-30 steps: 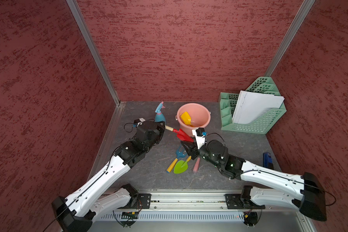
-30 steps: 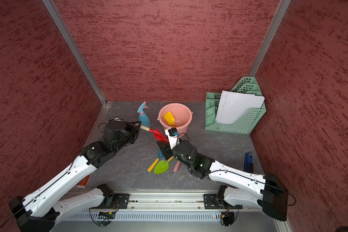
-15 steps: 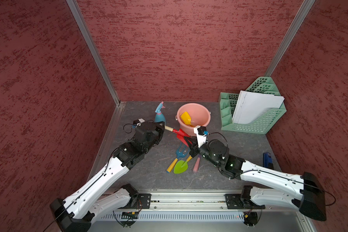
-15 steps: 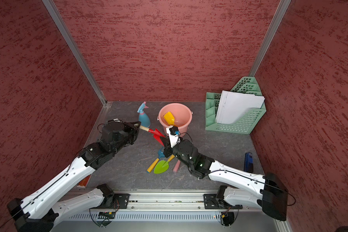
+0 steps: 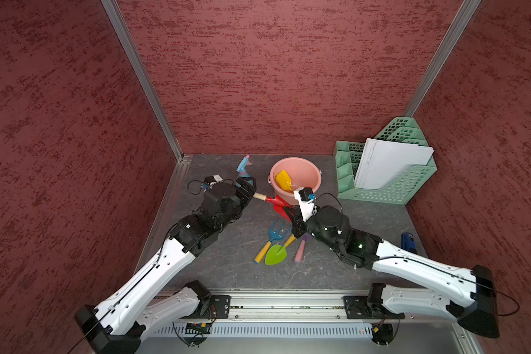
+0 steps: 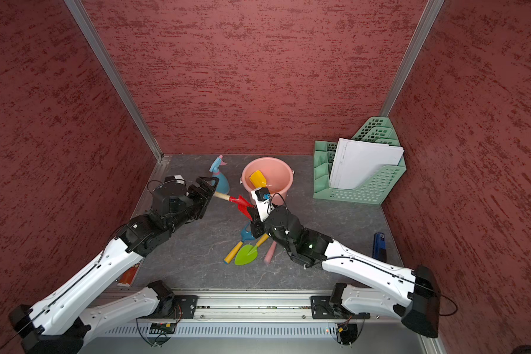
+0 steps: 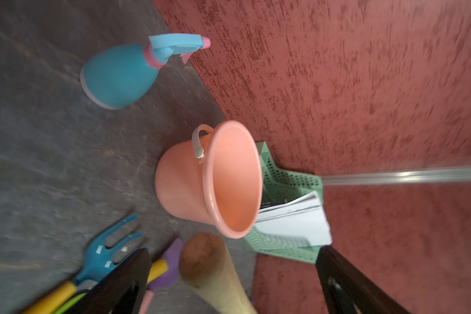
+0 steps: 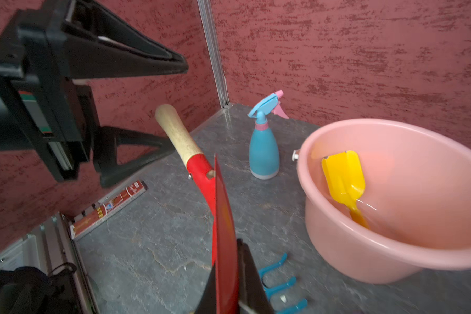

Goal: Organize the gardening tools
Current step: Pick up the gardening tool from the center of the board.

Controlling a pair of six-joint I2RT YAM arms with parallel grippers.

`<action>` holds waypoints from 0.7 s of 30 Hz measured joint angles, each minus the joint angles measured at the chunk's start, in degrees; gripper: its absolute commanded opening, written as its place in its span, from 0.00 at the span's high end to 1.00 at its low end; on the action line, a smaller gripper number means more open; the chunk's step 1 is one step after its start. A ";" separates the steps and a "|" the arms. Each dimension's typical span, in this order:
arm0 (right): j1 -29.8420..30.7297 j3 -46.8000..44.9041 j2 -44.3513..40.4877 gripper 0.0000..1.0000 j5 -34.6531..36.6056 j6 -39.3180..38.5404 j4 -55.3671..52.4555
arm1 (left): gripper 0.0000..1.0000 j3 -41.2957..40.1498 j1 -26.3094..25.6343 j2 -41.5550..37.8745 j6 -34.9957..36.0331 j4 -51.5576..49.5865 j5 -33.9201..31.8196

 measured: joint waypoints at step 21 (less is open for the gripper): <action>-0.83 50.34 12.35 1.00 -7.63 -3.56 -68.63 | 0.02 4.42 -20.33 1.55 81.74 -10.60 -0.50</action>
